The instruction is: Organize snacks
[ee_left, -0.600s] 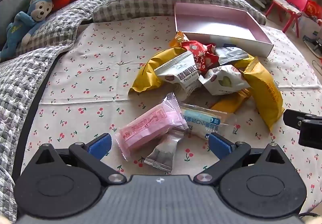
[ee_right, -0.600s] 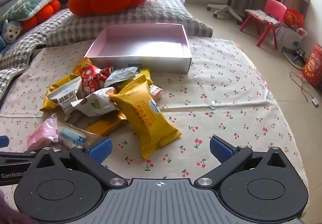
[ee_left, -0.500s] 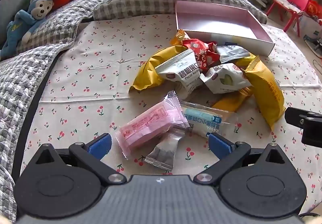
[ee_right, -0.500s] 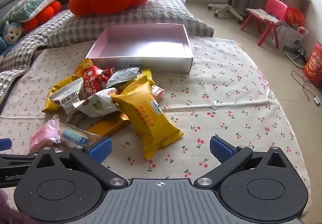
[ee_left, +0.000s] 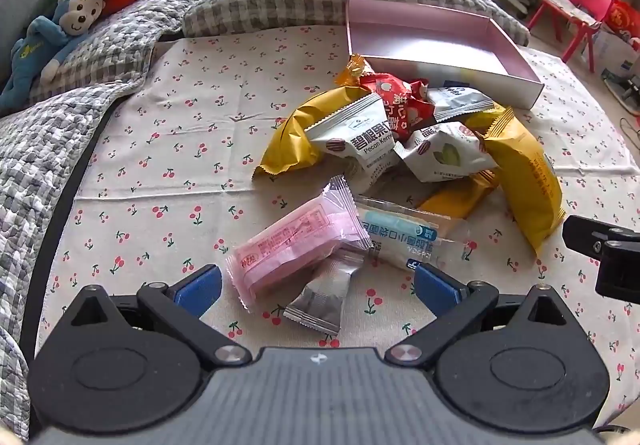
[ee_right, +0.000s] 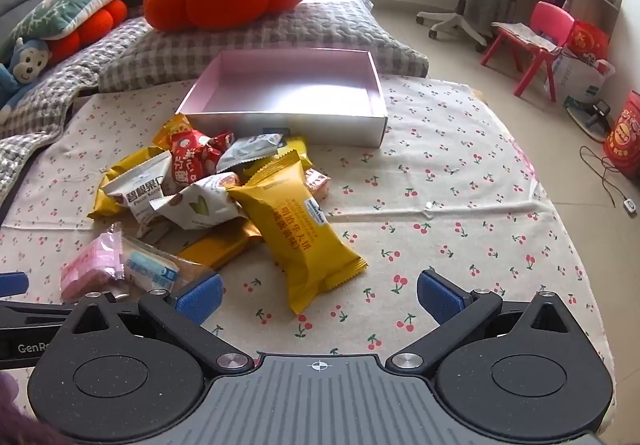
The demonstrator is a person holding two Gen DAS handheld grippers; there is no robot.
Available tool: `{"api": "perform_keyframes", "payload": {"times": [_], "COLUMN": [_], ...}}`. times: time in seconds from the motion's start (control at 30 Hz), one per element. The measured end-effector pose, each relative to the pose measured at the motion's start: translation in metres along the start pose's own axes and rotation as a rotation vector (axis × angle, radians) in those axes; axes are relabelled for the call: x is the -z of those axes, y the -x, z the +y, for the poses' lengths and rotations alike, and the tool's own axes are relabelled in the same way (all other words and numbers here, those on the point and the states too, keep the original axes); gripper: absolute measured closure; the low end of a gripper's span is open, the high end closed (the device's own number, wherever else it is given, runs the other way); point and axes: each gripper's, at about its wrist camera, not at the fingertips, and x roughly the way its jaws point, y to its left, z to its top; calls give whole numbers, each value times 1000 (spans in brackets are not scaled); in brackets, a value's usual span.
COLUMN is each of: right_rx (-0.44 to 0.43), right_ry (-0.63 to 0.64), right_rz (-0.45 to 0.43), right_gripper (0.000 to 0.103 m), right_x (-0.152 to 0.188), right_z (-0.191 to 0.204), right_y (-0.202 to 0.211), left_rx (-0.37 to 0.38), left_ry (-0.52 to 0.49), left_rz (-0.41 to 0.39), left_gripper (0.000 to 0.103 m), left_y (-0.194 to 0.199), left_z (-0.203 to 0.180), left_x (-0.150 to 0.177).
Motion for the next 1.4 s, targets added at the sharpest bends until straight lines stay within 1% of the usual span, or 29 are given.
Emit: {"api": "perform_keyframes", "payload": {"times": [1.4], "right_rx": [-4], "right_ry": [0], "right_rz": [0], "right_gripper": [0], "right_x": [0], "right_z": [2], "right_y": [0], "left_rx": [4], "left_ry": [6], "left_rz": [10], "left_gripper": [0], "left_y": [0], "left_z": [-1], "left_x": [0]}}
